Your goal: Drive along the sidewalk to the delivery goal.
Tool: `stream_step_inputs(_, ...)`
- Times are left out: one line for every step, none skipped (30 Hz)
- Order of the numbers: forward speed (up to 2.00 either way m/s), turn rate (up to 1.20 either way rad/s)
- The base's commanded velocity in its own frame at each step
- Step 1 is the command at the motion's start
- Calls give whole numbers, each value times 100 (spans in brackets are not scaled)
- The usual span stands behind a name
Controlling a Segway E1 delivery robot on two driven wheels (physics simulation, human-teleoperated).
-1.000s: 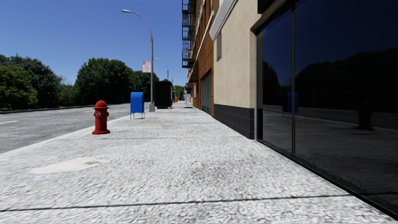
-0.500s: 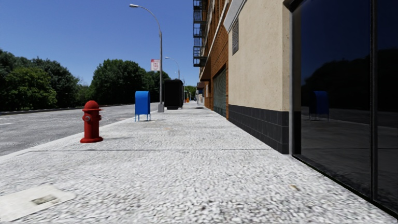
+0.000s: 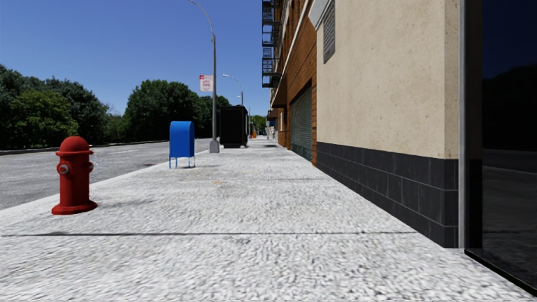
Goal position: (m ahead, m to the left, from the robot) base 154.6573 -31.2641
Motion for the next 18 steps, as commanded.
stream_step_inputs(200,0)
stream_step_inputs(200,0)
stream_step_inputs(200,0)
stream_step_inputs(200,0)
stream_step_inputs(200,0)
stream_step_inputs(200,0)
stream_step_inputs(200,0)
stream_step_inputs(200,0)
stream_step_inputs(200,0)
stream_step_inputs(200,0)
stream_step_inputs(200,0)
stream_step_inputs(200,0)
stream_step_inputs(200,0)
stream_step_inputs(200,0)
stream_step_inputs(200,0)
stream_step_inputs(200,0)
stream_step_inputs(200,0)
stream_step_inputs(200,0)
